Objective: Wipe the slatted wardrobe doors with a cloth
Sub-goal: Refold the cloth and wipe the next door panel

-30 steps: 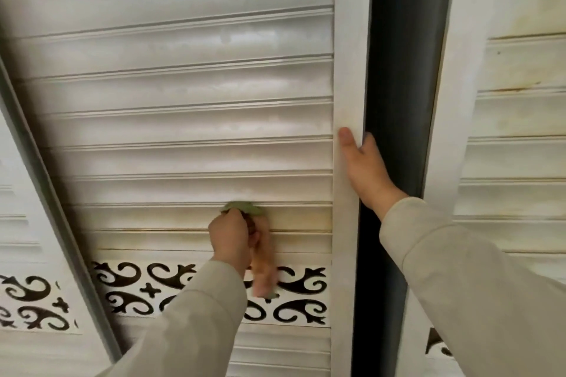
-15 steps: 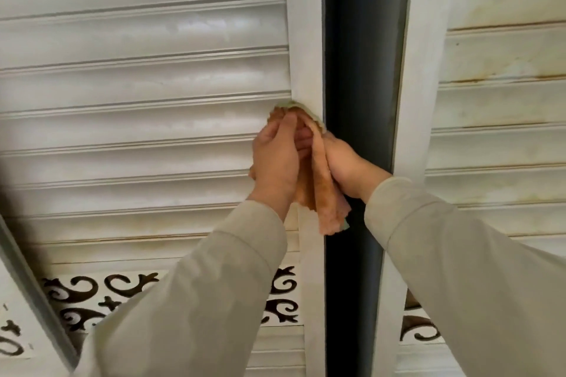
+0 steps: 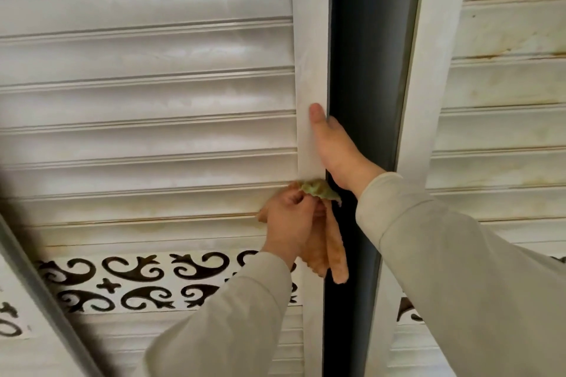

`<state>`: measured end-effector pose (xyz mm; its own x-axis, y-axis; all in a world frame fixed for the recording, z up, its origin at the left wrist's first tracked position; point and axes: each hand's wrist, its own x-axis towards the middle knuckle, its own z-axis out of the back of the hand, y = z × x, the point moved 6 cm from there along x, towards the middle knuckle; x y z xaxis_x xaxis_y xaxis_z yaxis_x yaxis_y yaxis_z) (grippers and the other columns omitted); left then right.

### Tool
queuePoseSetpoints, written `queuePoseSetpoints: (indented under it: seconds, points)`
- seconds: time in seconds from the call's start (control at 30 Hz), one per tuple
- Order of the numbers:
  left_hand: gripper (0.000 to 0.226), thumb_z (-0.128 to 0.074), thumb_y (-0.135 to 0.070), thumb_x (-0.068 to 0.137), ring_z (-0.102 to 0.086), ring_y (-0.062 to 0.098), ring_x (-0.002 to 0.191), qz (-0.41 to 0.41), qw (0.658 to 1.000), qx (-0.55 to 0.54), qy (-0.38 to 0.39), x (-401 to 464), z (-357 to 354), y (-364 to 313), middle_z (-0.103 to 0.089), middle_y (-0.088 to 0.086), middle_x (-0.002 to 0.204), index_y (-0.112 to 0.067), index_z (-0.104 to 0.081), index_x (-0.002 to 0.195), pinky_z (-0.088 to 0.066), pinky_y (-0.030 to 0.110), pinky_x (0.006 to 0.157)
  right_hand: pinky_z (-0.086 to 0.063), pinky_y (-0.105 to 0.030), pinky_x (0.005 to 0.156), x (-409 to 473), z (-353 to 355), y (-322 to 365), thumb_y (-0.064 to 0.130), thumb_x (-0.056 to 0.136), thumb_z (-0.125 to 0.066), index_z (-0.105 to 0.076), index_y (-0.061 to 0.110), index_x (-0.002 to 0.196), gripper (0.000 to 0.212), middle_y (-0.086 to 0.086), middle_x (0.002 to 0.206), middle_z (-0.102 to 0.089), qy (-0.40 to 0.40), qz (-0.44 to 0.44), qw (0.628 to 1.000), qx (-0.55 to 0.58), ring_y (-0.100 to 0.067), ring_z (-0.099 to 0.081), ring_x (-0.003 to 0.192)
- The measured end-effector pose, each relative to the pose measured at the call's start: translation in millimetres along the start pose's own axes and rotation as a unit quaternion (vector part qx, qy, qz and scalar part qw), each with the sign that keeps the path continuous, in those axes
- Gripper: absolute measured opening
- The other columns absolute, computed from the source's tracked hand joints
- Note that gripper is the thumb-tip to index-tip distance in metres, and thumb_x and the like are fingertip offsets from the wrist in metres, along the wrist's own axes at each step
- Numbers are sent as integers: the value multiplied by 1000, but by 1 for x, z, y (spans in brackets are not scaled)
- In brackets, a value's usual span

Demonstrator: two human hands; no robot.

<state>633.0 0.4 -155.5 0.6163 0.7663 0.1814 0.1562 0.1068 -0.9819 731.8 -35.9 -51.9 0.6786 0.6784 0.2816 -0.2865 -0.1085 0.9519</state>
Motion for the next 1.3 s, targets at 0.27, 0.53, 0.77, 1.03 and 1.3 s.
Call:
queuePoseSetpoints:
  seconds: [0.27,0.53,0.77,1.03,1.3]
  points:
    - [31,-57,-44,94,-71,21,85,-2,952,-56,-300,4,133,-2,-74,-1,82,-20,-75,89,-58,35,82,-37,-26,92,-4,-1,-4,64,98,-32,-37,22,147,65,12,113,-53,2,21,1000,2,-5,-52,100]
    - [19,-51,-12,97,-54,21,54,50,936,-295,-185,-1,92,8,-58,6,61,-15,-66,87,-54,30,60,-37,-26,91,0,-10,-5,63,98,-33,-37,23,147,63,15,107,-52,-6,20,1000,18,-2,-52,96]
    - [12,-68,-15,84,-74,34,82,53,980,-132,-141,7,44,1,-76,14,80,-10,-77,79,-61,44,81,-35,-26,96,4,-5,-9,63,97,-35,-38,21,146,65,9,121,-52,-9,24,999,28,-11,-51,111]
    - [11,-66,-12,83,-63,12,57,56,983,-78,-157,-9,28,-9,-67,-4,58,-11,-74,76,-46,14,48,-39,-25,91,2,0,-8,60,99,-35,-43,21,140,57,12,108,-55,-20,30,999,22,-7,-54,101]
    - [6,-74,-23,48,-52,20,59,122,973,-124,-150,-18,15,-12,-67,-2,58,-24,-76,54,-41,30,62,-38,-26,89,0,4,-9,61,99,-34,-44,19,138,59,13,103,-53,-33,28,999,9,-1,-52,93]
